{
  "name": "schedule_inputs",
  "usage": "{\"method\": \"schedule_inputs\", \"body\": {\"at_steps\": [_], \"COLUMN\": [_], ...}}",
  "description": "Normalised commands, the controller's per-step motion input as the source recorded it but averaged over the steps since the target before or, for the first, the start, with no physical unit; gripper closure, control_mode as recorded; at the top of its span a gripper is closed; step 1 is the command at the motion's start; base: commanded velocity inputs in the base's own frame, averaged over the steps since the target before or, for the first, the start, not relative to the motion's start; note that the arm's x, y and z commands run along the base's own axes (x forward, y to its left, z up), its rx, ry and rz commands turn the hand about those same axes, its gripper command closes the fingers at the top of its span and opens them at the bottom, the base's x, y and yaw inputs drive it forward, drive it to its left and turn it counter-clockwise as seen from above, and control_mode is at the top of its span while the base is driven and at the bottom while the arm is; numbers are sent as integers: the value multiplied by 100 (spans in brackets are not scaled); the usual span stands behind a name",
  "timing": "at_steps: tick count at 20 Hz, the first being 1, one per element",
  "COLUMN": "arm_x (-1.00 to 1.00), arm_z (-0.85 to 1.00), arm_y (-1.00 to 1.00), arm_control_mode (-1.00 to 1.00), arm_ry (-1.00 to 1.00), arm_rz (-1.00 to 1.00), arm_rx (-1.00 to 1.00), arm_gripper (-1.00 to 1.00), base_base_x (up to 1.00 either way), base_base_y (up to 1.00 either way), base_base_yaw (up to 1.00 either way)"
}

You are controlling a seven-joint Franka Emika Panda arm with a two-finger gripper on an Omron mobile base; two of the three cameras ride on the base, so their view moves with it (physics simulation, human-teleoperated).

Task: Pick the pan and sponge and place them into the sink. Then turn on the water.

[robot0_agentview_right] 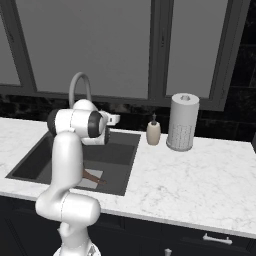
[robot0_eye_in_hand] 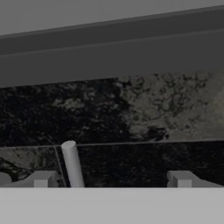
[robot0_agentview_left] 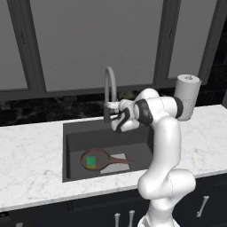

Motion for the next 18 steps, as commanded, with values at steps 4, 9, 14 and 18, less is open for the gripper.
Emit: {"method": "schedule_inputs", "body": {"at_steps": [4,9,14,18], "arm_x": [0,0,0,0], "arm_z": [0,0,0,-1], "arm_y": [-40,-61,-68,-78], "arm_control_mode": [-100,-100,-100,-100], "arm_ry": [0,0,0,-2], "arm_rz": [0,0,0,0], "arm_rx": [0,0,0,0], "arm_gripper": [-100,-100,-100,-100], "base_base_x": [0,0,0,0], "base_base_y": [0,0,0,0], "base_base_yaw": [0,0,0,0]}}
